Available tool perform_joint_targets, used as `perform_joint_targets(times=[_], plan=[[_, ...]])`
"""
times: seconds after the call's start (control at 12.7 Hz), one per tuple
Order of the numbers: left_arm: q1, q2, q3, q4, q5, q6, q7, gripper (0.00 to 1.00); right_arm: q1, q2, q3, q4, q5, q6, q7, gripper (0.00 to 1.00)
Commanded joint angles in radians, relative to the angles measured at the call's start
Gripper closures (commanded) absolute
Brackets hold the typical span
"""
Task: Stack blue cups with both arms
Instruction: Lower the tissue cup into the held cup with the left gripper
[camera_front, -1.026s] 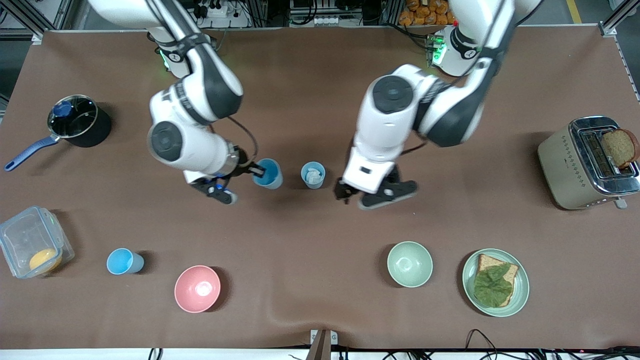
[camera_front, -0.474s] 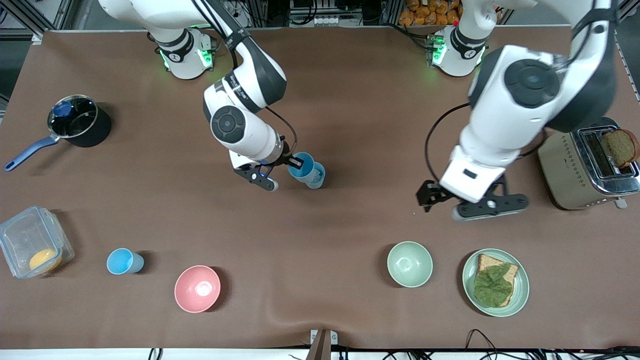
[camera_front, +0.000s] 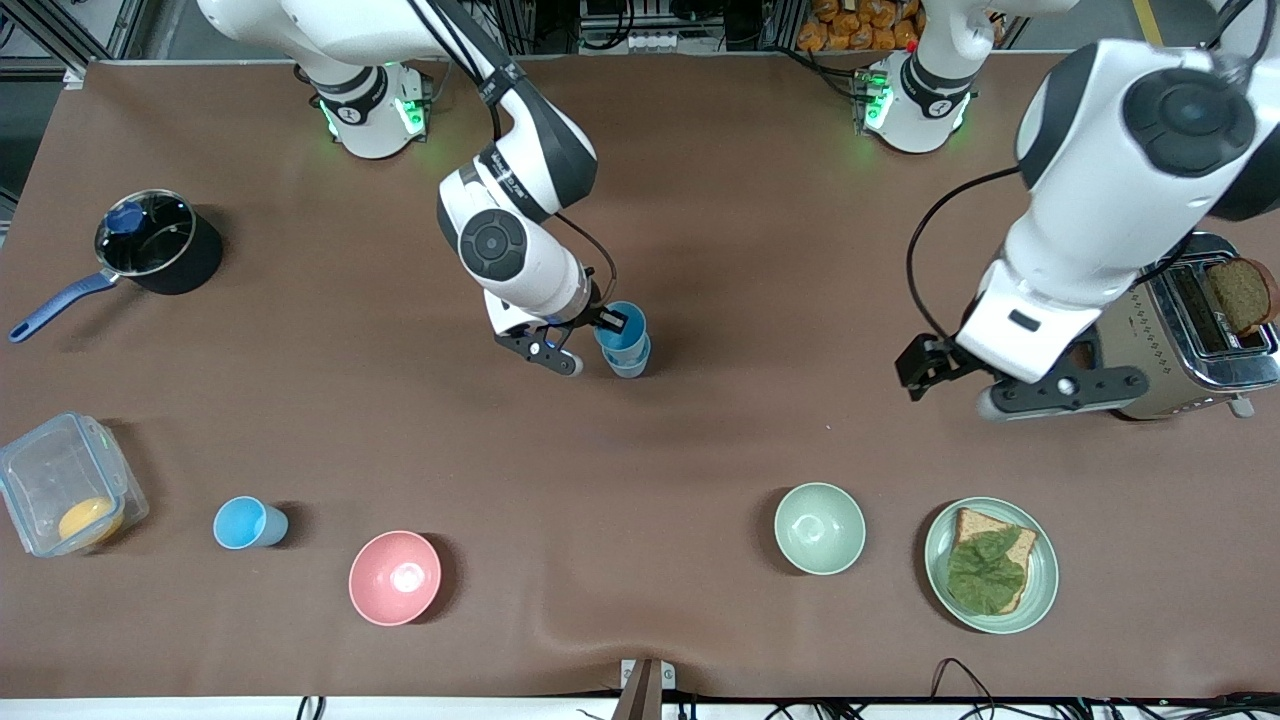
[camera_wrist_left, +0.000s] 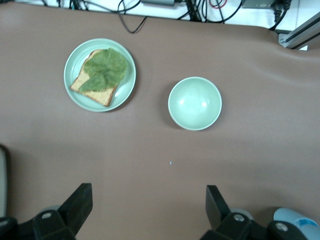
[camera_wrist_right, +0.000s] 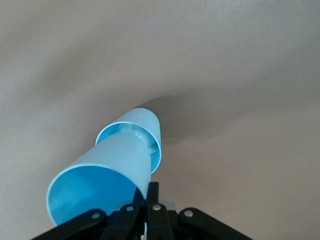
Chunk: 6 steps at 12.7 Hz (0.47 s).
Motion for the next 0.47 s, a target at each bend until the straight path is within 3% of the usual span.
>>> perform_joint_targets(times=[0.0,0.16,0.24,0.32,0.39], plan=[[0.056,-0.058,-0.011,-0.031,-0.045,-0.046,0.067,0.00,0.018,0.018,-0.012,0.024,-0.035,0.011,0.045,1.00],[0.065,-0.072,-0.011,-0.031,-0.045,-0.083,0.081,0.00,0.015,0.020,-0.012,0.024,-0.036,0.010,0.038,1.00],[0.065,-0.088,-0.008,-0.032,-0.047,-0.093,0.081,0.00,-0.004,0.020,-0.012,0.038,-0.035,0.004,0.033,0.41],[0.065,-0.095,-0.008,-0.035,-0.047,-0.104,0.081,0.00,-0.002,0.018,-0.015,0.038,-0.041,-0.001,0.033,0.00],[0.065,-0.098,-0.007,-0.034,-0.045,-0.115,0.081,0.00,-0.004,0.018,-0.013,0.038,-0.062,-0.001,0.033,0.00]])
